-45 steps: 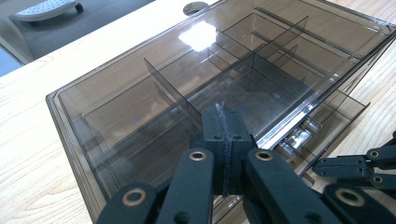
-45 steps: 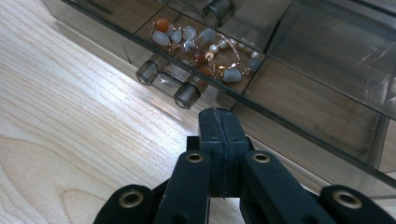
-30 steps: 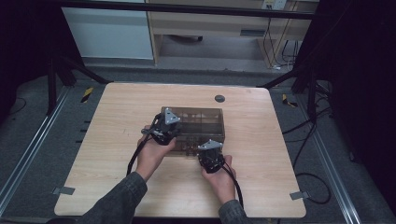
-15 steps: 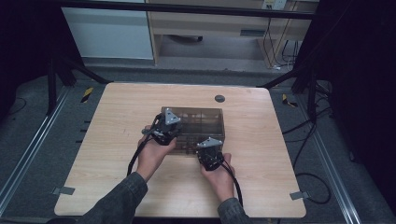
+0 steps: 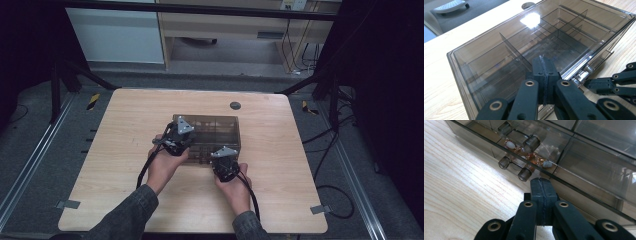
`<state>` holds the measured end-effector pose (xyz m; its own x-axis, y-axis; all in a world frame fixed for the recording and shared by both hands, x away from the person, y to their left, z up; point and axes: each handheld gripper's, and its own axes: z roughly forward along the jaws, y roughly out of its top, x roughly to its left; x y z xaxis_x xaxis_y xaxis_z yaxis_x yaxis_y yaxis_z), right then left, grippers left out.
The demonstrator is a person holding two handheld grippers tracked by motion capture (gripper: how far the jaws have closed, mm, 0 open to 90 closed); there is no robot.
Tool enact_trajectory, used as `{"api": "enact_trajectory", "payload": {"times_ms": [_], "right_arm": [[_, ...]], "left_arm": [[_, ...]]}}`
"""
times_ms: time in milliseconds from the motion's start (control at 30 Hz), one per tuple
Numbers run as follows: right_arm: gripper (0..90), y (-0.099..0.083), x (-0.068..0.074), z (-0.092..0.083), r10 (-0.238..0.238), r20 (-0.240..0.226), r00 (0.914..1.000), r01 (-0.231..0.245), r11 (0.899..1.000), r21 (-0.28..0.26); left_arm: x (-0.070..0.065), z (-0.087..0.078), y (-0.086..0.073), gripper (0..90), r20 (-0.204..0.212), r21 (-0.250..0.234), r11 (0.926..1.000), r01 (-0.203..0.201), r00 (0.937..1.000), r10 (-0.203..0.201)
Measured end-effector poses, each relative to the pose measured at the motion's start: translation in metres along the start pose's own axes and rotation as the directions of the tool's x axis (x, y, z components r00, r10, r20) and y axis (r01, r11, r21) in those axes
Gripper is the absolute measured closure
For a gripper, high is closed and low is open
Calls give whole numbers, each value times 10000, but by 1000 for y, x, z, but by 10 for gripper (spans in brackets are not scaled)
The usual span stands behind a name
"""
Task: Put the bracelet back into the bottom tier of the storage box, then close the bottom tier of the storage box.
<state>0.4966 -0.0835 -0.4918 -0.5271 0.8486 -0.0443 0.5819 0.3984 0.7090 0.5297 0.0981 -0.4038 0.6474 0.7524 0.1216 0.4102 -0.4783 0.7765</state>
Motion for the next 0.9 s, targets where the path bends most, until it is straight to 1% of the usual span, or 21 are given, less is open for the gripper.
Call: {"api": "enact_trajectory", "payload": {"times_ms": [367, 533, 600, 667, 767, 800, 867, 900], "right_arm": [[900, 2, -4, 6, 77, 114, 9999, -77, 10000, -10], [900, 3, -3, 7, 110, 78, 9999, -110, 9999, 0], [900, 3, -3, 7, -9, 111, 9999, 9, 10000, 19], [900, 3, -2, 8, -12, 140, 9999, 12, 10000, 17], [900, 3, -1, 6, -87, 158, 9998, 87, 10000, 10], [900, 3, -1, 5, -35, 112, 9999, 35, 10000, -16], [900, 3, 0, 3, -125, 117, 9999, 126, 9999, -105], [900, 3, 0, 2, -70, 74, 9999, 71, 9999, -118]], "left_arm": [[-2, 0, 0, 900, 37, -5, 10000, -48, 10000, 48], [-3, 0, 1, 900, 52, -11, 10000, -56, 10000, 56], [-3, 0, 1, 900, 55, -8, 10000, -60, 10000, 61], [-3, 0, 1, 900, 53, -11, 10000, -51, 10000, 51], [-3, 0, 1, 900, 72, -22, 10000, -43, 10000, 43], [-3, 0, 1, 900, 80, -25, 10000, -43, 10000, 43], [-3, 0, 1, 900, 83, -27, 10000, -49, 10000, 49], [-3, 0, 1, 900, 80, -25, 10000, -53, 10000, 53]]}}
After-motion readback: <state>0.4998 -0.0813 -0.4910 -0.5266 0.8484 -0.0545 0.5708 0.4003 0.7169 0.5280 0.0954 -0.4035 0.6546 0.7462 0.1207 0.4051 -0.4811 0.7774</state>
